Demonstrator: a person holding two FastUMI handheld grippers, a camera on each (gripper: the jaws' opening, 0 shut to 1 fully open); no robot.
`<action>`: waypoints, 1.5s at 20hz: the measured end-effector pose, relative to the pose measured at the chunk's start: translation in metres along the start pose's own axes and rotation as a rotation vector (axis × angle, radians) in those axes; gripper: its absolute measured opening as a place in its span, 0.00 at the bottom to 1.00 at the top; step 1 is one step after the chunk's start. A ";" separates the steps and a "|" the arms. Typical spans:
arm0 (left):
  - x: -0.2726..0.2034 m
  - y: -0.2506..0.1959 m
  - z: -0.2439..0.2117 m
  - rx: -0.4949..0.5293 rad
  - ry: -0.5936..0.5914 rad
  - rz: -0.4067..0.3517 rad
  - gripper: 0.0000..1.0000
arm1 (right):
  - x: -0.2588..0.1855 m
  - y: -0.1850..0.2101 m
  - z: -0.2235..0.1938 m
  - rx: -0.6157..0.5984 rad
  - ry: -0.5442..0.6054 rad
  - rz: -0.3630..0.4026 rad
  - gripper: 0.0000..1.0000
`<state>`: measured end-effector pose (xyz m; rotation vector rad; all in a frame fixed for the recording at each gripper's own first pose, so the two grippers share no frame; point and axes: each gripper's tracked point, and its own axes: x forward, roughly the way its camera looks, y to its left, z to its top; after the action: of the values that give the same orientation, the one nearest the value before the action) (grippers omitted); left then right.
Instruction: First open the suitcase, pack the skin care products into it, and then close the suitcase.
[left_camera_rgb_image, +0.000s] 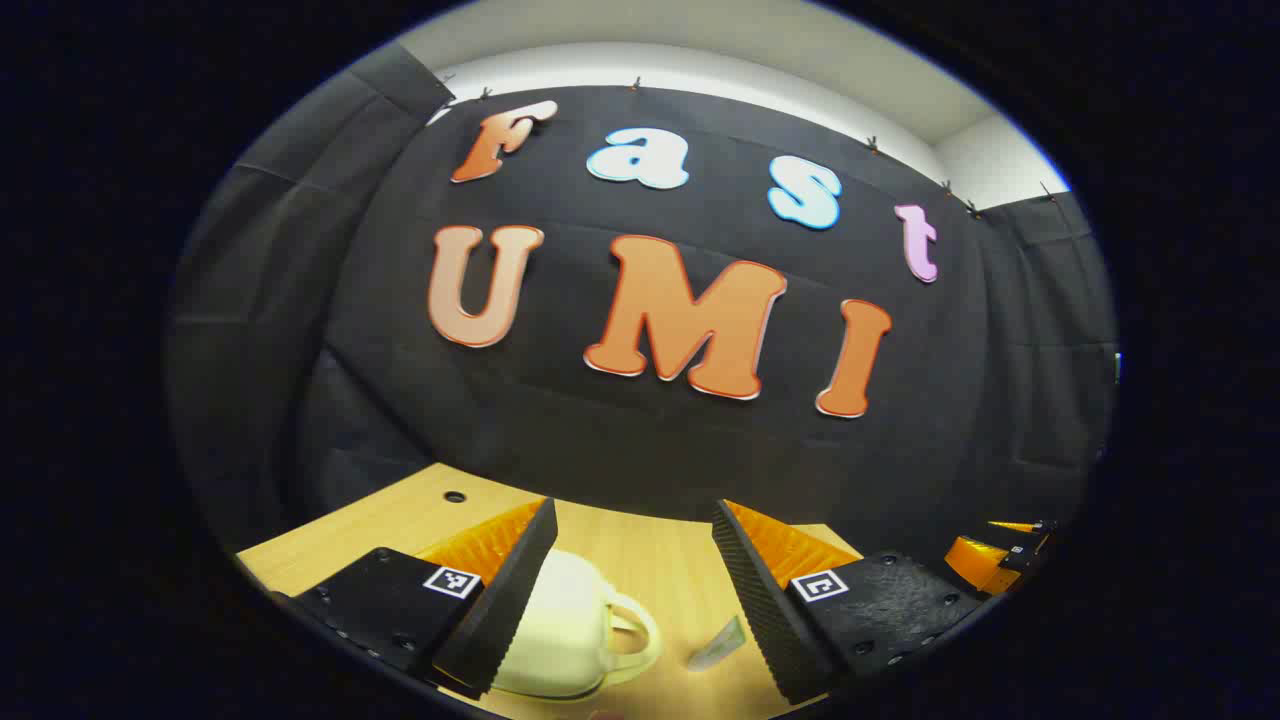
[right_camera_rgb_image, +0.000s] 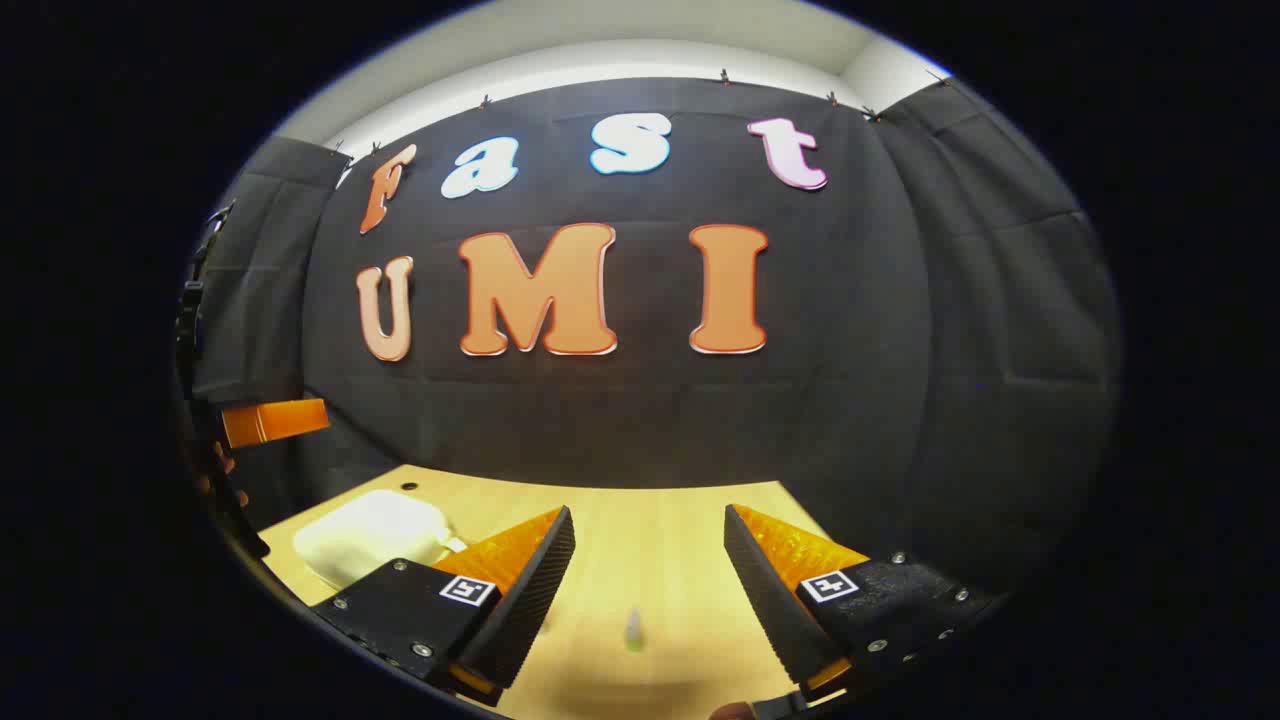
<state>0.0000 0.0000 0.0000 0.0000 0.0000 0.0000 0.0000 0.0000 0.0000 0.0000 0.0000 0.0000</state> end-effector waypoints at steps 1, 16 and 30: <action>-0.003 0.007 -0.003 -0.009 -0.002 0.028 0.97 | 0.002 0.009 -0.001 0.011 0.021 0.025 0.95; 0.020 -0.017 -0.008 0.059 0.065 -0.039 0.96 | 0.033 0.033 0.009 -0.068 0.050 0.108 0.95; 0.028 -0.030 -0.056 0.261 0.123 -0.049 0.97 | 0.008 -0.006 -0.016 -0.091 0.116 0.026 0.95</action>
<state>0.0282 -0.0300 -0.0555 0.2611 0.1228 -0.0490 0.0081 -0.0056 -0.0160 -0.0914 0.1159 0.0264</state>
